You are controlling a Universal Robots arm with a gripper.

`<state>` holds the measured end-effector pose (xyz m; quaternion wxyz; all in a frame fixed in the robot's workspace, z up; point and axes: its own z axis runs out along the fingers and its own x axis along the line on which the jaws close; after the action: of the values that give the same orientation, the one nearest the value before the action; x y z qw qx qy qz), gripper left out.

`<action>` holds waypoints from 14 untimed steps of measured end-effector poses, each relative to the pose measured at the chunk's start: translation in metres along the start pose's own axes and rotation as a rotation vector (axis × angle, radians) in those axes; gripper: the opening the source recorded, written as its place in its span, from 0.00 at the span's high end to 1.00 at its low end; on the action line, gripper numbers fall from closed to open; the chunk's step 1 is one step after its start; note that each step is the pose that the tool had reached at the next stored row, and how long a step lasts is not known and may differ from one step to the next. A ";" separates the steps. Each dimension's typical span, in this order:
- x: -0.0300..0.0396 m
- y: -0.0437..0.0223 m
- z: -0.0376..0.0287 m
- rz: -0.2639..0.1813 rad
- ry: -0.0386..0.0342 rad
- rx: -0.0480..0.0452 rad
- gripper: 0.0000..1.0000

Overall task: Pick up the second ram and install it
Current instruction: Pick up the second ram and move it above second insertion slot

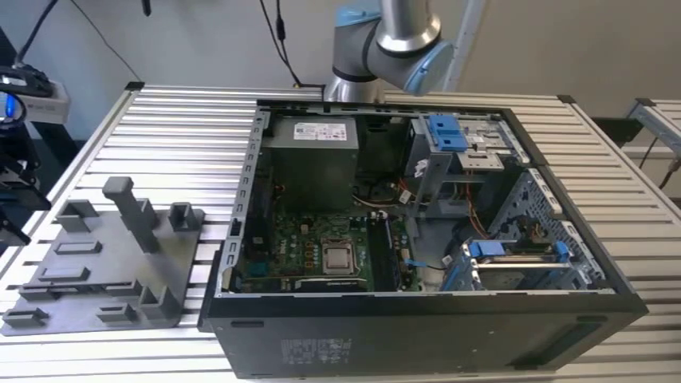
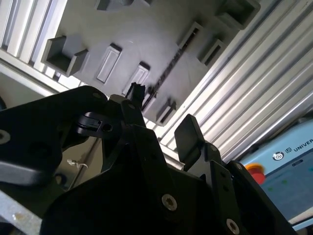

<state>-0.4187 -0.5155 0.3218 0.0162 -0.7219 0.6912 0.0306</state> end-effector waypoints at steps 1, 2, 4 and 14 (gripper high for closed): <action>0.0001 -0.0001 0.0013 0.000 0.0001 0.0005 0.46; 0.0002 -0.0001 0.0026 0.000 0.0001 0.0024 0.46; 0.0004 -0.0001 0.0053 -0.001 0.0005 0.0106 0.46; 0.0008 0.0027 0.0148 -0.003 0.0009 0.0194 0.46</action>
<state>-0.4217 -0.5155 0.3071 0.0229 -0.7228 0.6902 0.0235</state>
